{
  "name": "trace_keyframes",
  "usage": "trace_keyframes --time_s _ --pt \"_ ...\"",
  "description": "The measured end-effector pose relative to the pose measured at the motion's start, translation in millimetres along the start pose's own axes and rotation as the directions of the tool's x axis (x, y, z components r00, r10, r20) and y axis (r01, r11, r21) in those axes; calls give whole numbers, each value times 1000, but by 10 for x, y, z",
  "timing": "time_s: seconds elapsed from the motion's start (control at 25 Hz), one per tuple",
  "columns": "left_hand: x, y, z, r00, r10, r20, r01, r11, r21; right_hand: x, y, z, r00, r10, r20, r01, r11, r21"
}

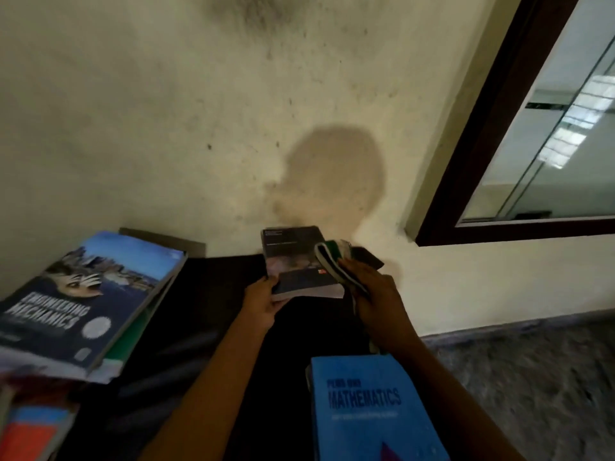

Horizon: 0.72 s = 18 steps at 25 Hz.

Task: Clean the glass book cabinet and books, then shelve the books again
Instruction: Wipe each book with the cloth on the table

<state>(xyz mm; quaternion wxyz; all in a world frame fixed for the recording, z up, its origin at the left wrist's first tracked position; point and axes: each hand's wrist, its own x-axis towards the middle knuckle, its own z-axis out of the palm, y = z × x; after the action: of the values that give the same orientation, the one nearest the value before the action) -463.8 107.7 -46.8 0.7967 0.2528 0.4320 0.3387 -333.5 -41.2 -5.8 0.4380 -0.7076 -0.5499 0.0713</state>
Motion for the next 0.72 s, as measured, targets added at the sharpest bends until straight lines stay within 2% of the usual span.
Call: trace_keyframes --time_s 0.12,0.24,0.4,0.48,0.56,0.64,0.72 --pt "-788 130 -623 996 84 -36 -84 996 0 -164 -454 125 995 -79 57 75 995 73" --pt "-1420 28 -1336 981 97 -166 -64 979 192 -436 -884 384 970 -185 156 164 977 139" --pt "-1760 -402 -2042 955 -38 -296 119 958 260 -773 -1150 854 926 -269 265 217 954 208" --pt "-1825 -646 -2305 909 -95 -406 148 984 100 -917 -1153 1091 913 -247 326 182 959 216" --pt "-1891 -806 -2415 876 -98 -473 67 994 -81 -950 -1086 1302 903 -216 372 154 970 188" --pt "-1965 -920 -2444 877 -38 -478 -31 990 -135 -871 -960 1541 897 -137 421 120 990 67" --pt "-2004 -951 -2441 895 -5 -446 -79 982 -170 -742 -802 1796 866 -53 497 135 982 -130"
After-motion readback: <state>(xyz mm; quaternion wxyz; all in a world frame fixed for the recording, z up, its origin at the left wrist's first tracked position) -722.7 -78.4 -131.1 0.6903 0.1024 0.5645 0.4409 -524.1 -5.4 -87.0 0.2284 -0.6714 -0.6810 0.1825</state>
